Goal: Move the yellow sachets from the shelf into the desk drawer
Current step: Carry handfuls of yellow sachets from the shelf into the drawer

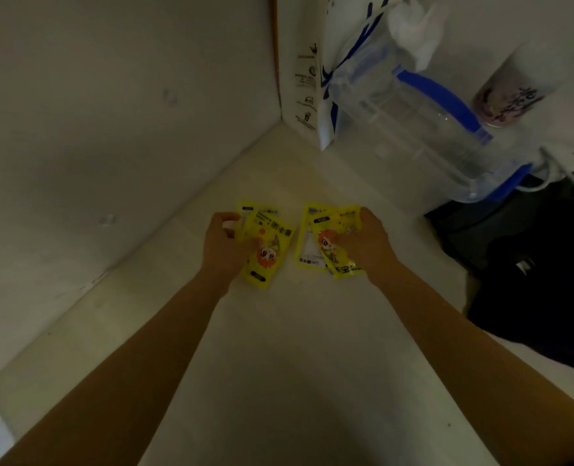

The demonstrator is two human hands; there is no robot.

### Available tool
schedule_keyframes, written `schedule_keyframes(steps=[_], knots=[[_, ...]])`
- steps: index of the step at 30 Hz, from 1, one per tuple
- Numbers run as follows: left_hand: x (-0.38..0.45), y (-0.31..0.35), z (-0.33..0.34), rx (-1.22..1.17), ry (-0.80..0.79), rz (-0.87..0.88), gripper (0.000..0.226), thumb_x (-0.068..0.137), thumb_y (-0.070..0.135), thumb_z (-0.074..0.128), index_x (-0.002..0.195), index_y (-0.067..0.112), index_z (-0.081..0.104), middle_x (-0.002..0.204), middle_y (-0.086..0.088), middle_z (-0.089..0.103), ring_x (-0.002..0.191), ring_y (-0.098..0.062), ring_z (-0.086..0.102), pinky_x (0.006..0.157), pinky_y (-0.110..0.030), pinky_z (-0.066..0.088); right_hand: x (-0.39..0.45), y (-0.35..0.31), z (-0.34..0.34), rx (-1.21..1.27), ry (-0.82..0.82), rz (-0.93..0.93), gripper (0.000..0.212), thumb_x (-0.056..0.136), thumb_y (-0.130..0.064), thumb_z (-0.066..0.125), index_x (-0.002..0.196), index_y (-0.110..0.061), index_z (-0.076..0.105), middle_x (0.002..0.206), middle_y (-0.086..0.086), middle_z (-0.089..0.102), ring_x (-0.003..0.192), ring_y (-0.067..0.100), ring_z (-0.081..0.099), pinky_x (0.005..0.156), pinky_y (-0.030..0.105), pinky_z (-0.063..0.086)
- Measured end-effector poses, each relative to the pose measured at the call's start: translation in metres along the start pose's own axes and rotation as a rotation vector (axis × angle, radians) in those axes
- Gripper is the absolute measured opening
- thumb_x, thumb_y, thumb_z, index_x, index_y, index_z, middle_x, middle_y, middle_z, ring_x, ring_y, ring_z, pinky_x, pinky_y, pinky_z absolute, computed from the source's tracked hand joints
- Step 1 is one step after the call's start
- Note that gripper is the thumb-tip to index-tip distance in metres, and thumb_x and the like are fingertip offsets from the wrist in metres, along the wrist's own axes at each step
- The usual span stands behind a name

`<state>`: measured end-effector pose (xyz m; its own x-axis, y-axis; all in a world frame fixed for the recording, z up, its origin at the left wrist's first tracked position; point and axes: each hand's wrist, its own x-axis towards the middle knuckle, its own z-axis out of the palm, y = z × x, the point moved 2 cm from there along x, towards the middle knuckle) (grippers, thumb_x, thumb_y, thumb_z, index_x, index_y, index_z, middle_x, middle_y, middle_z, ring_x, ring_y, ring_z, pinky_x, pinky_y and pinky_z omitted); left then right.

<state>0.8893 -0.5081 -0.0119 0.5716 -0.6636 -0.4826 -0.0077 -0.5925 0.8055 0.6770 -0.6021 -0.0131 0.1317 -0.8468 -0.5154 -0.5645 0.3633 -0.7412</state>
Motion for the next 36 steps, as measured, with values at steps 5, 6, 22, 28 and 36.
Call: schedule_keyframes(steps=[5,6,22,28,36], knots=[[-0.054,-0.031,-0.017,-0.138,0.009,-0.089,0.061,0.075,0.006,0.077,0.126,0.022,0.048,0.098,-0.008,0.065,0.08,-0.021,0.064,0.057,-0.027,0.047,-0.046,0.027,0.001,0.117,-0.04,0.055,0.05,0.066,-0.033,0.081,0.11,-0.023,0.058,0.112,0.002,0.066,0.101,0.024,0.065,0.086,0.049,0.055],[-0.065,-0.036,-0.02,-0.153,0.002,-0.097,0.053,0.077,0.007,0.076,0.123,0.02,0.052,0.099,-0.008,0.067,0.079,-0.02,0.064,0.056,-0.027,0.047,-0.059,0.029,0.001,0.129,-0.048,0.062,0.047,0.068,-0.031,0.08,0.108,-0.024,0.058,0.11,0.001,0.067,0.1,0.023,0.065,0.085,0.047,0.056],[-0.208,-0.132,-0.072,-0.231,-0.198,-0.109,0.007,0.088,0.014,0.065,0.093,0.018,0.065,0.092,-0.008,0.072,0.082,-0.029,0.069,0.073,-0.05,0.055,-0.264,0.119,0.046,0.29,0.15,0.169,0.032,0.078,-0.01,0.072,0.097,-0.029,0.053,0.097,-0.003,0.066,0.094,0.023,0.066,0.08,0.044,0.057],[-0.243,-0.157,-0.085,-0.148,-0.291,-0.063,0.004,0.089,0.016,0.065,0.093,0.017,0.064,0.092,-0.01,0.072,0.077,-0.025,0.07,0.068,-0.044,0.059,-0.337,0.144,0.059,0.353,0.295,0.21,0.034,0.079,-0.015,0.073,0.108,-0.017,0.055,0.106,0.005,0.065,0.095,0.024,0.066,0.082,0.045,0.057],[-0.295,-0.165,-0.066,-0.006,-0.464,0.06,0.005,0.088,0.014,0.065,0.093,0.015,0.065,0.092,-0.011,0.071,0.08,-0.028,0.07,0.068,-0.046,0.059,-0.411,0.181,0.048,0.45,0.44,0.229,0.031,0.083,-0.014,0.069,0.108,-0.02,0.051,0.098,-0.001,0.063,0.083,0.01,0.063,0.058,0.024,0.052]])
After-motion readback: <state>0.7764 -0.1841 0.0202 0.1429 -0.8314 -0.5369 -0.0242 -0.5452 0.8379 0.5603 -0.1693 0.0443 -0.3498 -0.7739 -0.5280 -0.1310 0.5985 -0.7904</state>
